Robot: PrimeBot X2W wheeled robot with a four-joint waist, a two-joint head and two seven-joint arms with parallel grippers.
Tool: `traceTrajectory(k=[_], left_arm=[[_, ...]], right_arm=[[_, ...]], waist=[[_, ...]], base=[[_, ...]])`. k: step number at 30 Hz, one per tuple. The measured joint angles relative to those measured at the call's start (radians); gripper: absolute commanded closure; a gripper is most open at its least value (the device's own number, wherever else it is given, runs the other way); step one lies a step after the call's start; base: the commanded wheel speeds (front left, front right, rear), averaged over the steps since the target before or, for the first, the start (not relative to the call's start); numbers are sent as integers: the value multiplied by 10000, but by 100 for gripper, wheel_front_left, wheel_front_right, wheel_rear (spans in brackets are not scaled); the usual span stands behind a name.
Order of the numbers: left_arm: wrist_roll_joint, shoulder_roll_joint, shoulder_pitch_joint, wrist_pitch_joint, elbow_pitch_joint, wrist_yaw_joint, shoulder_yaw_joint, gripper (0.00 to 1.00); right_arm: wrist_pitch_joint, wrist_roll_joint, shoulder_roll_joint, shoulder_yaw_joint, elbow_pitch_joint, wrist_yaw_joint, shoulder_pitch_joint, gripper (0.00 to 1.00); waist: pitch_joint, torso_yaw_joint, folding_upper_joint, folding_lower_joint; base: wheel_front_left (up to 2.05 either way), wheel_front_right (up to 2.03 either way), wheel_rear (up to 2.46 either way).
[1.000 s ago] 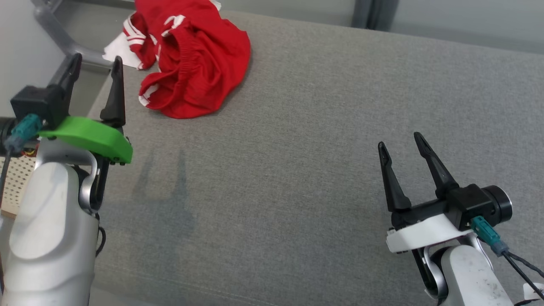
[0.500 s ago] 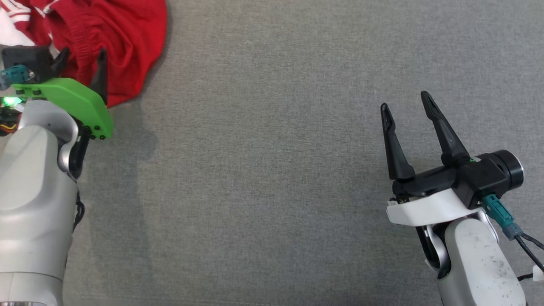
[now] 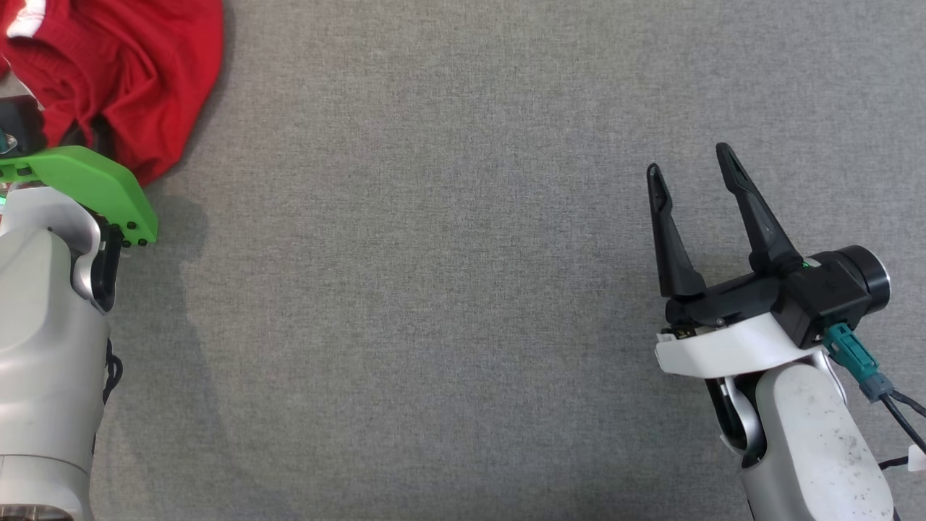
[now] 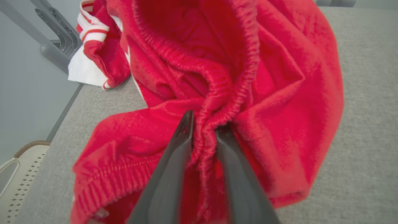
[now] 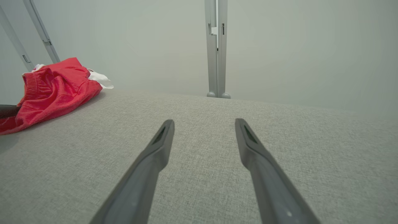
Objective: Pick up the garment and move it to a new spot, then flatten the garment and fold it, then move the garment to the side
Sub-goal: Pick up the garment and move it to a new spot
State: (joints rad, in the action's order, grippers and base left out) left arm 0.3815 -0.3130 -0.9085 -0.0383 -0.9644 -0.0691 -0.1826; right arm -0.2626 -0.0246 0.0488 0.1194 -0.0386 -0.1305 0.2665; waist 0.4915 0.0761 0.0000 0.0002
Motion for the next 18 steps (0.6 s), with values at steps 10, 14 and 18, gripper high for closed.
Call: traceTrajectory(k=[10,14,18], left_arm=[[38,186,329,-1419,671,-466,-550,100],[-88,399,745,-1758,1411,-548,-1175,100],[-86,619,1078,-1925,2449,-581,-1701,100]], right_arm=[[0,-178,2,-190,278,-2,-273,0],[0,-224,2,-307,341,0,-615,0],[0,-240,2,-504,412,0,-1012,0]], waist=[[-900,-17,0,-1],[-1476,-48,0,-1],[-2123,-119,0,-2]], base=[[0,0,0],[0,0,0],[0,0,0]])
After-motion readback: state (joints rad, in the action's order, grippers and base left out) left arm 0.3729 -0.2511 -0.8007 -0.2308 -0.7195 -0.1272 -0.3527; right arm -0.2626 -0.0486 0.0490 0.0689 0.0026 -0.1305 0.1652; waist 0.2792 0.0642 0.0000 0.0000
